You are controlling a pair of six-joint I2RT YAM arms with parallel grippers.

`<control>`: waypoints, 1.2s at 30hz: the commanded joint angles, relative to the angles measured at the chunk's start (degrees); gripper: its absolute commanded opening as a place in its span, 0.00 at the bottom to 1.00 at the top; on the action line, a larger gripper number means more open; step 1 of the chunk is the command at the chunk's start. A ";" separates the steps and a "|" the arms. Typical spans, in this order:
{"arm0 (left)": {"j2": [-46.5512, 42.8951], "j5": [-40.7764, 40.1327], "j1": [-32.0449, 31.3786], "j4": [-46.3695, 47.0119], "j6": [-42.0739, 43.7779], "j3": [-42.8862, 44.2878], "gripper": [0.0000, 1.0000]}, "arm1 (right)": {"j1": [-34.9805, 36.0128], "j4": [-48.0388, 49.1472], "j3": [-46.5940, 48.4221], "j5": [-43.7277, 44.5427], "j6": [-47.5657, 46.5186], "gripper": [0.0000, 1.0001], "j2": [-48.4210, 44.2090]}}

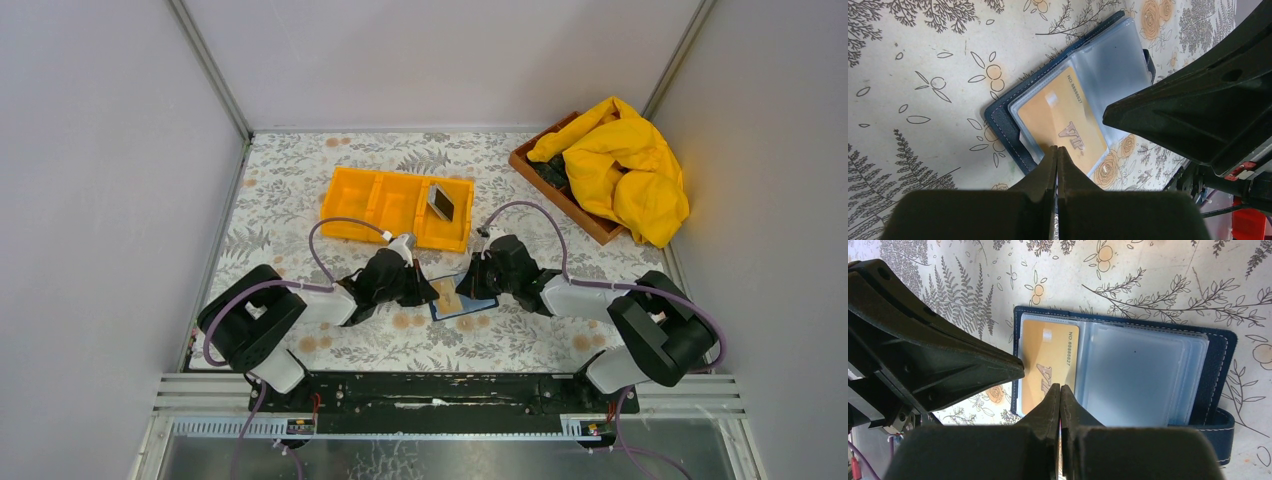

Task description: Take the credit cards out of the card holder

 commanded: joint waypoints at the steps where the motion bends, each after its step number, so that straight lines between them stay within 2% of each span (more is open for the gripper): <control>1: -1.23 0.92 0.47 -0.34 1.06 -0.73 0.00 | -0.27 2.18 0.70 -0.39 -0.14 0.00 0.22; 10: -3.20 0.80 0.42 -1.01 1.06 -1.49 0.00 | -0.27 2.18 0.87 -0.26 -0.18 0.00 0.52; 23: 0.75 2.07 0.47 0.40 0.40 -1.37 0.00 | -0.27 2.00 0.83 0.35 0.08 0.03 0.43; 25: 0.89 2.09 0.47 0.34 0.35 -1.51 0.00 | -0.35 1.85 0.78 0.63 -0.12 0.12 0.31; 29: 1.63 2.13 0.44 0.45 0.23 -1.67 0.00 | -0.91 1.14 0.64 1.75 -0.80 0.36 -0.05; 32: 2.48 2.54 0.47 0.96 -0.05 -1.61 0.00 | -1.15 1.10 0.56 1.46 -1.02 0.44 0.25; 36: 3.78 3.17 0.45 1.62 -0.25 -1.27 0.00 | -1.15 1.56 0.95 -0.51 -1.00 0.46 1.86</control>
